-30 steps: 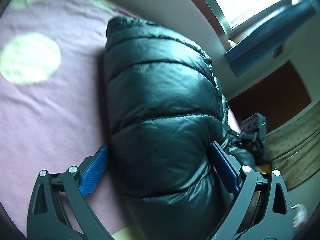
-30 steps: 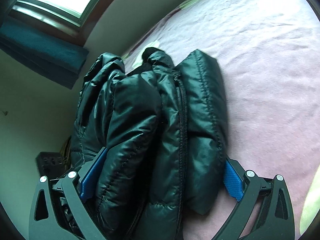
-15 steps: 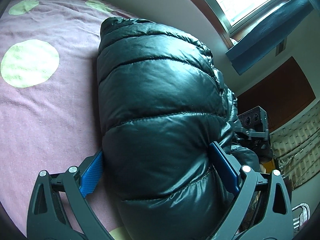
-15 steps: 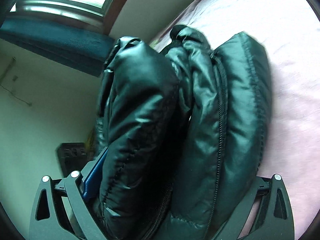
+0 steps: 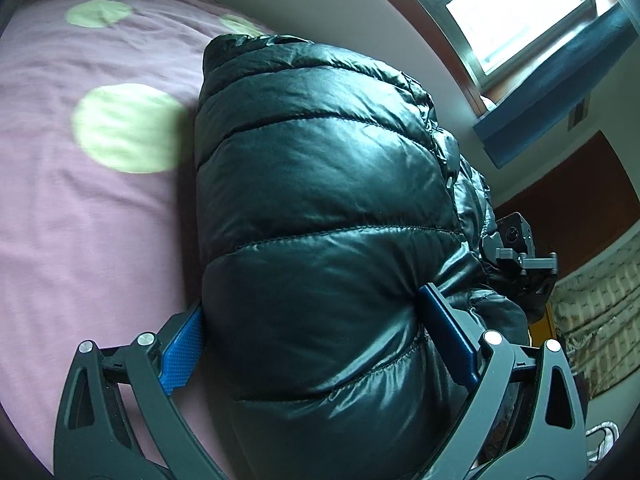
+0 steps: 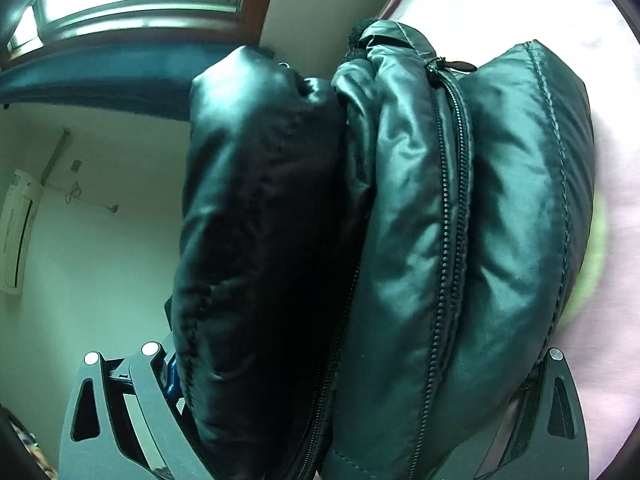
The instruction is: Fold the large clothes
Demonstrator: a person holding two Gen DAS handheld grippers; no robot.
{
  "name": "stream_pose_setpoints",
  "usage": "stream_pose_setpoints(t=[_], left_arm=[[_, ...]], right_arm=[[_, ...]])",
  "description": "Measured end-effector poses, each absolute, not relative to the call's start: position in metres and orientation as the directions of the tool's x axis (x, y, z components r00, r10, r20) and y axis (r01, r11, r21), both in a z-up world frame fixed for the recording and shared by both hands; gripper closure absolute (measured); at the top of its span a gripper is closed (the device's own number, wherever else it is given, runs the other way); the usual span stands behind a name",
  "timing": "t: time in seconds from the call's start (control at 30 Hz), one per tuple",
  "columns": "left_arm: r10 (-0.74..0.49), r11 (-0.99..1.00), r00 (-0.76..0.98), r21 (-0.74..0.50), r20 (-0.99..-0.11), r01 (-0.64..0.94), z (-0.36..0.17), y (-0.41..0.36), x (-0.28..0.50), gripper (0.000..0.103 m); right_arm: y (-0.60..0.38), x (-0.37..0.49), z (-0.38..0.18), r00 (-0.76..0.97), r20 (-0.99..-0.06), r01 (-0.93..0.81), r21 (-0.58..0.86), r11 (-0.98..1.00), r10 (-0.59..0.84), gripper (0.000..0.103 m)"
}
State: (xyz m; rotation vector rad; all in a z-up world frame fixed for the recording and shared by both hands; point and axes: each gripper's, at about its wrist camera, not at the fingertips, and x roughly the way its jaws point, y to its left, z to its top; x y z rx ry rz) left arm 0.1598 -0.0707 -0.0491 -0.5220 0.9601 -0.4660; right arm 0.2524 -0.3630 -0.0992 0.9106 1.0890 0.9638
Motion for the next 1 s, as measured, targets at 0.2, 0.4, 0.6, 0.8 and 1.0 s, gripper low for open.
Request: stream_pose_setpoints(t=[0.2, 0.4, 0.6, 0.8, 1.0], left_arm=[[-0.515, 0.832, 0.544, -0.538, -0.663, 0.133, -0.035, -0.061, 0.144, 0.006], [-0.47, 0.867, 0.57, -0.472, -0.673, 0.158, -0.018, -0.077, 0.144, 0.006], [-0.435, 0.889, 0.574, -0.43, -0.694, 0.153, -0.014, -0.091, 0.155, 0.006], [-0.419, 0.899, 0.57, -0.412, -0.707, 0.15, -0.007, -0.096, 0.157, 0.006], [-0.358, 0.932, 0.561, -0.315, -0.746, 0.176, -0.003, -0.119, 0.156, 0.006]], right_arm=[[-0.335, 0.256, -0.081, 0.178, -0.422, -0.185, 0.873, 0.452, 0.889, 0.006], [-0.36, 0.235, -0.037, 0.338, -0.656, -0.121, 0.681, 0.722, 0.675, 0.006], [-0.369, 0.211, 0.033, 0.54, -0.657, -0.192, 0.513, 0.837, 0.526, 0.006], [-0.338, 0.24, 0.047, 0.396, -0.56, -0.35, 0.641, 0.683, 0.728, 0.006], [-0.348, 0.268, -0.013, 0.308, -0.69, -0.24, 0.61, 0.755, 0.655, 0.007]])
